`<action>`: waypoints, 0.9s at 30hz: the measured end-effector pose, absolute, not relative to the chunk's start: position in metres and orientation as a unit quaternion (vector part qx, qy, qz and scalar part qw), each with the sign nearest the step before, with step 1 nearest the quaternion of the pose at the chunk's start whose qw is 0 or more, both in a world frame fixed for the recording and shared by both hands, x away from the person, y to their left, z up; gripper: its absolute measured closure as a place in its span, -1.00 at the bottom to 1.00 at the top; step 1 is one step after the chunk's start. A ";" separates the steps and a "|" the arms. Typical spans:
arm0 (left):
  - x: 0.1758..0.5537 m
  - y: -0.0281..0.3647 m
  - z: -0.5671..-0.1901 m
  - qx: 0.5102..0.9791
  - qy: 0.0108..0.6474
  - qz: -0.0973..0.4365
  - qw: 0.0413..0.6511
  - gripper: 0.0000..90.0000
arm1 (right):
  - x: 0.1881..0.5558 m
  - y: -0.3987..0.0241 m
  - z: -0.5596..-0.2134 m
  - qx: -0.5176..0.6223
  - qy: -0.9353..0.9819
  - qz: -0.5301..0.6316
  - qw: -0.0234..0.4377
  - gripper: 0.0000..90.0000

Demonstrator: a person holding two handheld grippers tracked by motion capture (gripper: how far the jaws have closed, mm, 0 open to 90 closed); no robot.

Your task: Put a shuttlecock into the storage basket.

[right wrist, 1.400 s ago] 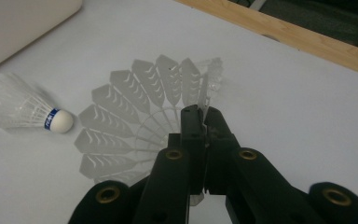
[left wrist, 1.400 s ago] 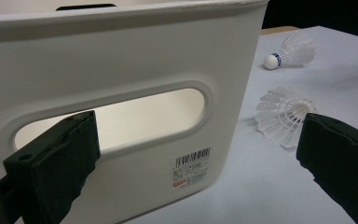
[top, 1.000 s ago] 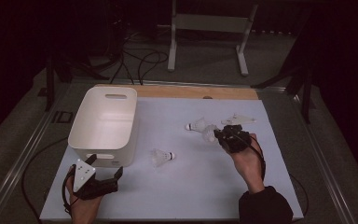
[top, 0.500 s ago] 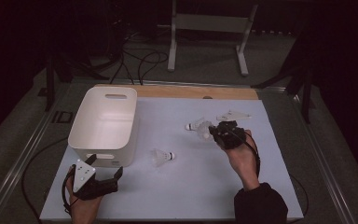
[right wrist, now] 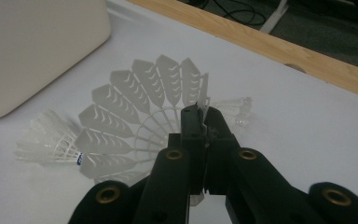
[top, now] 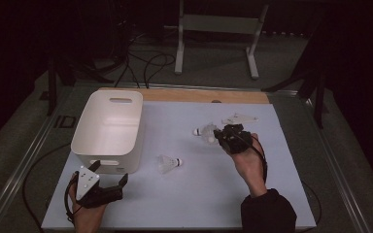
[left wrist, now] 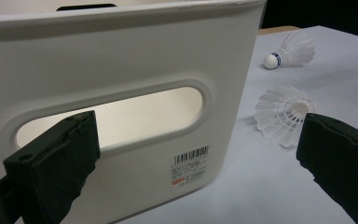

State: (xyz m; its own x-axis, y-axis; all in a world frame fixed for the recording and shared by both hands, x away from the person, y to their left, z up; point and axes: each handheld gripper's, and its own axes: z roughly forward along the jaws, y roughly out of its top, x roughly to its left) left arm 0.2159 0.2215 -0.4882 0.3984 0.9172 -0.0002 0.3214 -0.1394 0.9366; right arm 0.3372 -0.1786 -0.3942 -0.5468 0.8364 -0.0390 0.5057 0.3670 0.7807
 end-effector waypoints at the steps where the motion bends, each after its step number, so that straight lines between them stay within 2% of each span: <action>1: 0.216 0.221 -0.488 0.687 0.451 0.313 0.476 -1.00 | 0.337 -0.178 -0.394 0.421 0.797 0.373 0.221 0.97; 27: 0.216 0.222 -0.488 0.687 0.450 0.313 0.476 -1.00 | 0.340 -0.160 -0.388 0.409 0.798 0.385 0.216 0.97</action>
State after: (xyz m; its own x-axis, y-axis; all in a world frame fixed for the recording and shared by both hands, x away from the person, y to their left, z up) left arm 0.2157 0.2218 -0.4880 0.3985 0.9172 0.0017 0.3205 -0.1409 0.9367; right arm 0.3403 -0.1603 -0.3882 -0.5713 0.8202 -0.0303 0.4872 0.3686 0.7917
